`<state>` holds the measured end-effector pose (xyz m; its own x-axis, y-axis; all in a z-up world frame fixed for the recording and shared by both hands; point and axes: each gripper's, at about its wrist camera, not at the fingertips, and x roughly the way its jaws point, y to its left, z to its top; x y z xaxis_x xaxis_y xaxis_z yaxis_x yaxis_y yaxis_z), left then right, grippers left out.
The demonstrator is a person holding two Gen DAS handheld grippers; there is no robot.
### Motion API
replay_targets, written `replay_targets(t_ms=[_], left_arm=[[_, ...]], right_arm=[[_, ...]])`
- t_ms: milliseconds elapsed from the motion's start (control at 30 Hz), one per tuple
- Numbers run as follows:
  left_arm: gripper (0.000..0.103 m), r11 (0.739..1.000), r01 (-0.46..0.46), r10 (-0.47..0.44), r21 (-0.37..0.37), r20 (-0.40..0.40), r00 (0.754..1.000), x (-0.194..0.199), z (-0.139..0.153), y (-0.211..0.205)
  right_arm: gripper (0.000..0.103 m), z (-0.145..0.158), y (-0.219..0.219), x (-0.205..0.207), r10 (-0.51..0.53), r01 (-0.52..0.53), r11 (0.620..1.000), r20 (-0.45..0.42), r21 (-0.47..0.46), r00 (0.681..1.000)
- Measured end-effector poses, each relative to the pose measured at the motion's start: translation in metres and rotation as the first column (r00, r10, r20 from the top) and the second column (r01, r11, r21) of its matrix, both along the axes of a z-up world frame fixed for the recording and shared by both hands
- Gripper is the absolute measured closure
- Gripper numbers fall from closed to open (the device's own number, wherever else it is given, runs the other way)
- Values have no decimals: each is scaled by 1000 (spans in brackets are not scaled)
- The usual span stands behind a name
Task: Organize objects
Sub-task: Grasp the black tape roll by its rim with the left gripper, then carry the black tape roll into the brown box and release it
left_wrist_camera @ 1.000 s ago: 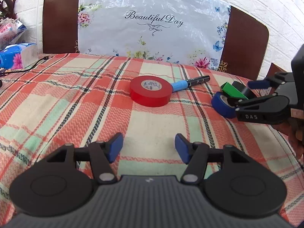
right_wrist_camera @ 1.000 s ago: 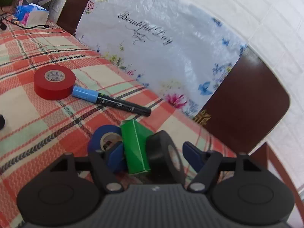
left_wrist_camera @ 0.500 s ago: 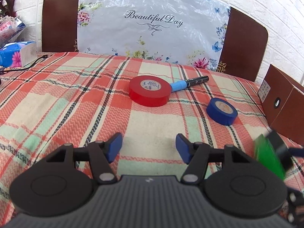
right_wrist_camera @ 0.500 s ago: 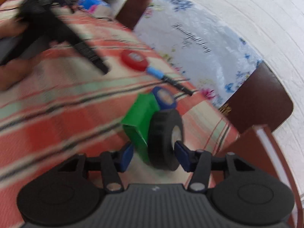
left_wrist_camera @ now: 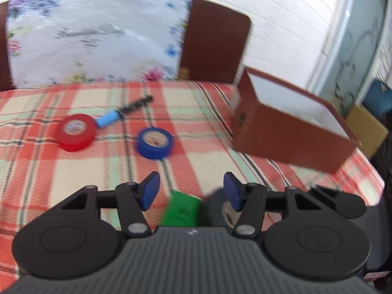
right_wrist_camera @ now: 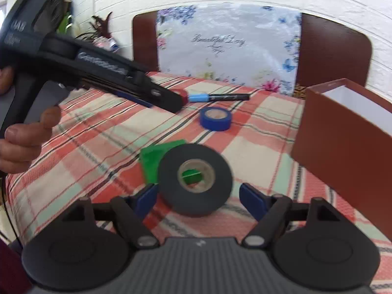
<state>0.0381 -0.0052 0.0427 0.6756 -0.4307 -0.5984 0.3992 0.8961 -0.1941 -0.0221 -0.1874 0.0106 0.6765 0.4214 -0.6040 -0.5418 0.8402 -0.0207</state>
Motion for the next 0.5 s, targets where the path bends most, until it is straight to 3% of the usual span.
replay_targets(t_ms=[100,167,233,300,400,500], left_arm=[[51,992,24,-19,126,-40,999,2,-20,-24],[67,990,58,-50,127,-65,997,0,-29,-29],[68,984,59,-53,167,-39,998,-2,-28,-36],[69,986,56,-50,156,-45,998,2,-22,-37],[69,993,77,-77,93,-8,997,7,3,-41],[69,990,125,-131,64,101,986,19,32,-64]], right_arm=[[19,-8,8,0,-6,6,999,7,-36,1000],[22,-12,8,8,-25,25,1000,-19,-13,1000],[25,-16,5,17,-15,18,999,-65,44,998],[26,-16,2,18,-25,30,997,-59,70,998],[26,-2,-7,9,-66,63,994,29,86,997],[26,24,-19,6,-136,126,990,181,64,974]])
